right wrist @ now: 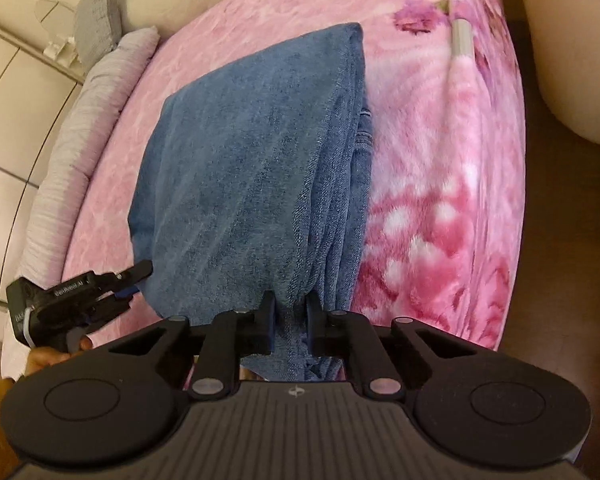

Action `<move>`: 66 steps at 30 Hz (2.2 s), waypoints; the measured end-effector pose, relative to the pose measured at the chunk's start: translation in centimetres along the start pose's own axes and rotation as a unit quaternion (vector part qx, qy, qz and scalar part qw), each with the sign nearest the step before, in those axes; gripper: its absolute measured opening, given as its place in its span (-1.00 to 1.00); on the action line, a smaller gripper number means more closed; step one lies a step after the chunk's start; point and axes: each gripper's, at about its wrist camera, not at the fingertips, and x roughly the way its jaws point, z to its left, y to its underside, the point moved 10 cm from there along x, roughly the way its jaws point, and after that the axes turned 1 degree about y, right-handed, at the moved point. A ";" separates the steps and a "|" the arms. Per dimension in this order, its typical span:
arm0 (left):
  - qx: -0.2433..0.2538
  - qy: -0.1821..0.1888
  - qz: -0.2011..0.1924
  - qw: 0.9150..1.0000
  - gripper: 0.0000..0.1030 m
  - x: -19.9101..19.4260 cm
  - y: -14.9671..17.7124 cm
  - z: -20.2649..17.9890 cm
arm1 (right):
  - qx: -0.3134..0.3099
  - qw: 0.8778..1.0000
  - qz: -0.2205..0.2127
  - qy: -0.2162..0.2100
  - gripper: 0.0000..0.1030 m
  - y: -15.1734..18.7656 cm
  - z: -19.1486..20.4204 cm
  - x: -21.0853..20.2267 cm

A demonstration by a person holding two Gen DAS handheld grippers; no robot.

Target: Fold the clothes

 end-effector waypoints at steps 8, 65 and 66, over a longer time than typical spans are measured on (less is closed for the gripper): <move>-0.250 0.046 -0.095 0.963 0.18 -3.6 6.1 -1.7 | 0.085 0.995 -0.024 -0.046 0.48 -3.6 -2.5 -3.8; -0.323 -0.062 -0.652 0.683 -0.46 -44.7 25.0 -22.0 | -0.201 0.826 0.331 -0.410 -0.42 3.7 40.9 -12.8; -0.324 -0.069 -0.662 0.673 -0.46 -46.5 27.1 -22.2 | -0.210 0.815 0.345 -0.415 -0.42 6.2 42.1 -13.9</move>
